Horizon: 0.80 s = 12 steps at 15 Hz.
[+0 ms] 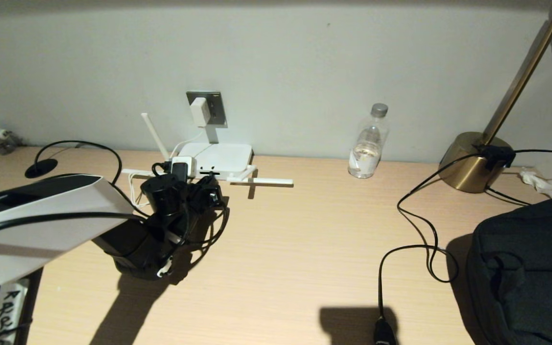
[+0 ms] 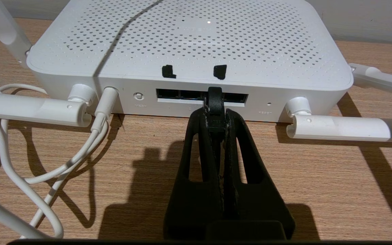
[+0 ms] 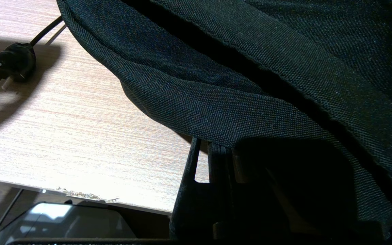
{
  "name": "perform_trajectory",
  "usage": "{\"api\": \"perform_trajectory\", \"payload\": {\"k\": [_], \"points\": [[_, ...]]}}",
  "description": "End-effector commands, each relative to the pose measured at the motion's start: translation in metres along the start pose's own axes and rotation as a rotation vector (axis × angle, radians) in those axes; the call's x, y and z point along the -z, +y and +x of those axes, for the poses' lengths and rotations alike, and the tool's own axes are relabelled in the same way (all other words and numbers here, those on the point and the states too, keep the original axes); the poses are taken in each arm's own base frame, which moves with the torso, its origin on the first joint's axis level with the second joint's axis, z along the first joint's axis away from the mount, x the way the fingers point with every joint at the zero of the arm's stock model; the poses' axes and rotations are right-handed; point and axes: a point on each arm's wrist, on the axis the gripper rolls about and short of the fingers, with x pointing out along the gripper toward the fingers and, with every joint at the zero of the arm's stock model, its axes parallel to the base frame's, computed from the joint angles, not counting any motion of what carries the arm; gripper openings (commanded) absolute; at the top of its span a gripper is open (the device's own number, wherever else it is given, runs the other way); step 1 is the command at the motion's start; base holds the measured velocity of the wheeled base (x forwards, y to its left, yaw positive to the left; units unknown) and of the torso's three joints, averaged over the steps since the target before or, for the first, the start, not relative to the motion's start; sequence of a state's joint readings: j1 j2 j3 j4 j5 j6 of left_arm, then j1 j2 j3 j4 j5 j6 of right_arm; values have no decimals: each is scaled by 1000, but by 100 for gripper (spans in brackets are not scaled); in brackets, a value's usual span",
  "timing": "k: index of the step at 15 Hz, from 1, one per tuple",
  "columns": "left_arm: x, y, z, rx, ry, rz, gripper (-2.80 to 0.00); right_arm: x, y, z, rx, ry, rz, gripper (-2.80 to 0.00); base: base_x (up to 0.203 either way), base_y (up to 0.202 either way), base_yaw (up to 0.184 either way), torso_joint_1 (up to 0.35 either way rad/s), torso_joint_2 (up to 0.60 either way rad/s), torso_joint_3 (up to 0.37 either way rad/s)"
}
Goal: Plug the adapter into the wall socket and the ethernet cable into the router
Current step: Plug cable into router interface
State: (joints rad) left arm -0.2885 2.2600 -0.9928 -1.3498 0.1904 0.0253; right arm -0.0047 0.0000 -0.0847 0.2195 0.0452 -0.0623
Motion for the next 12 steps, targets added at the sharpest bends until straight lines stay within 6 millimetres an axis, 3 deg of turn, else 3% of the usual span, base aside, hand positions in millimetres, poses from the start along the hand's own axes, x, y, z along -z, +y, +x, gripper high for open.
{"api": "perform_trajectory", "payload": {"k": [1,12], "points": [[-2,0,0,-2,-14,-3,-280,0,0,0,-1,3,0,-280,0,0,0,0,0,0],[-2,0,0,-4,3,3,-280,0,0,0,-1,3,0,-280,0,0,0,0,0,0]]}}
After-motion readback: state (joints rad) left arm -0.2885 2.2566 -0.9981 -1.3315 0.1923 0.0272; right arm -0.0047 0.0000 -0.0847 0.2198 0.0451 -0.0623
